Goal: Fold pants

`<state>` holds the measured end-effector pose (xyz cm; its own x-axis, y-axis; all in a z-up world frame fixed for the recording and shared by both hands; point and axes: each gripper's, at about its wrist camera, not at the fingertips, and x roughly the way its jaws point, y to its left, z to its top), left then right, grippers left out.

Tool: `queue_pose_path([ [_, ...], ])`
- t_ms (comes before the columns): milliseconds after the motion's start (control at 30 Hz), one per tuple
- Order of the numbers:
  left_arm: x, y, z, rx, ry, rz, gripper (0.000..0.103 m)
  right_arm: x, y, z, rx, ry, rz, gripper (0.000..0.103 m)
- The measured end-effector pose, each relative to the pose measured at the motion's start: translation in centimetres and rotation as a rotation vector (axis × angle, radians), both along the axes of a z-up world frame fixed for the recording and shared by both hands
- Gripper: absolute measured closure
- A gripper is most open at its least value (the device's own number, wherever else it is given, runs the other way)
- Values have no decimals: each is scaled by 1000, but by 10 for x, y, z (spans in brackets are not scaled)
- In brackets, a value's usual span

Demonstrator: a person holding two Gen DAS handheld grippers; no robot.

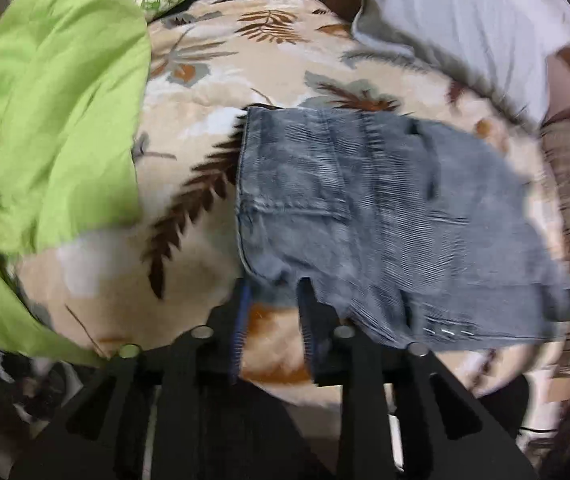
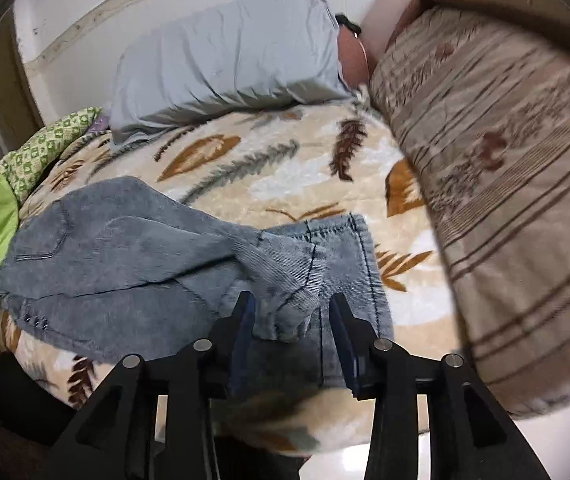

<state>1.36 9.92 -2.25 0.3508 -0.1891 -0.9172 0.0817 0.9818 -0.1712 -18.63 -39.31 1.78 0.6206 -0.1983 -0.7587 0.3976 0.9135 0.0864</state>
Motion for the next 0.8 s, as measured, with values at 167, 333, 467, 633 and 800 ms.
queue_pose_path([
  [167, -6, -3, 14, -201, -4, 13, 35, 13, 23, 16, 144, -107, 65, 30],
  [333, 18, -20, -14, -298, 123, 38, 35, 67, 34, -26, 456, -101, 107, 30],
  [467, 29, -26, -35, -354, 196, 80, 35, 95, 26, -60, 618, -90, 37, 30],
  [633, 38, -31, -48, -356, 211, 118, 32, 106, 12, -89, 748, -95, -82, 30],
  [800, 50, -29, -52, -401, 206, 148, 36, 116, 6, -103, 836, -155, -129, 42],
])
